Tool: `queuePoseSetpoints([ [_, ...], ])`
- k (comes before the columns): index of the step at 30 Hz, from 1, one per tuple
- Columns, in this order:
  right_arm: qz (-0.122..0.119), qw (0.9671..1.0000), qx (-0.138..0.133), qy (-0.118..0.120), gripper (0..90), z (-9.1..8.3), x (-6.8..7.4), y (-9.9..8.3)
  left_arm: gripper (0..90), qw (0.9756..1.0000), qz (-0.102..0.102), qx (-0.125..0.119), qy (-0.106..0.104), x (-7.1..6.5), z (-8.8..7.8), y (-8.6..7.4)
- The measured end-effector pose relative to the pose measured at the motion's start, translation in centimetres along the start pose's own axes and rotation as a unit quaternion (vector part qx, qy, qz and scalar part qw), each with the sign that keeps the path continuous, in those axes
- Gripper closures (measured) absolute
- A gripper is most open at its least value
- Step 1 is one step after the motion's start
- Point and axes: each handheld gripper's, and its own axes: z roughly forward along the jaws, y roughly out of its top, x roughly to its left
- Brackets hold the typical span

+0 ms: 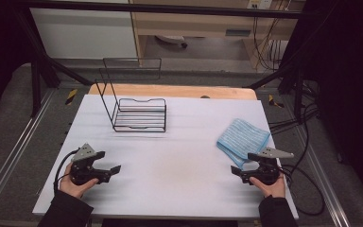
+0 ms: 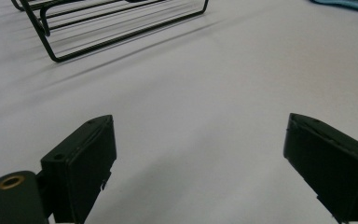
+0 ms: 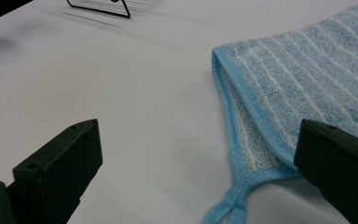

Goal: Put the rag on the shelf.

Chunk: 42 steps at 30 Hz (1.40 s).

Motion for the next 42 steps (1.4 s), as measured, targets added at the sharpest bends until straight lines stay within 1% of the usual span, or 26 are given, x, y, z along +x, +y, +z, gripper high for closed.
queuePoseSetpoints([
  [5,0.004,1.0000,0.001,-0.004,1.7,0.1,0.0,0.0,9.8,1.0000,-0.001,0.002,0.001,0.0,0.0,-0.1],
  [10,0.002,0.9999,0.005,-0.010,1.7,0.4,0.1,0.1,10.2,1.0000,0.001,0.004,0.000,0.1,0.1,-0.2],
  [13,0.000,0.9999,0.006,-0.014,1.6,0.6,0.2,0.2,10.2,1.0000,-0.002,0.004,-0.001,0.0,0.2,-0.2],
  [18,-0.006,0.9997,0.012,-0.018,1.6,1.0,0.4,0.4,10.3,1.0000,-0.001,0.006,0.000,0.0,0.3,-0.2],
  [26,-0.015,0.9993,0.025,-0.023,1.6,2.1,0.7,1.1,10.7,1.0000,-0.005,0.005,0.002,0.2,0.4,-0.2],
  [31,-0.021,0.9991,0.029,-0.025,1.5,2.6,1.0,1.6,10.7,0.9999,-0.006,0.007,0.004,0.1,0.5,-0.2],
  [32,-0.021,0.9991,0.026,-0.026,1.6,2.8,1.0,1.6,10.7,0.9999,-0.005,0.009,0.005,0.1,0.5,-0.2],
  [34,-0.021,0.9989,0.028,-0.030,1.6,2.9,1.1,1.9,10.7,0.9999,-0.007,0.009,0.005,0.1,0.5,-0.2],
  [37,-0.021,0.9984,0.026,-0.045,3.5,3.3,1.1,2.5,10.9,0.9999,-0.007,0.009,0.007,0.2,0.5,-0.2],
  [39,-0.024,0.9977,0.030,-0.056,4.3,3.7,1.0,3.1,11.0,0.9999,-0.006,0.009,0.007,0.2,0.5,-0.2],
  [42,-0.031,0.9970,0.034,-0.062,9.1,4.3,0.9,3.8,11.0,0.9999,-0.008,0.010,0.007,0.2,0.6,-0.2],
])
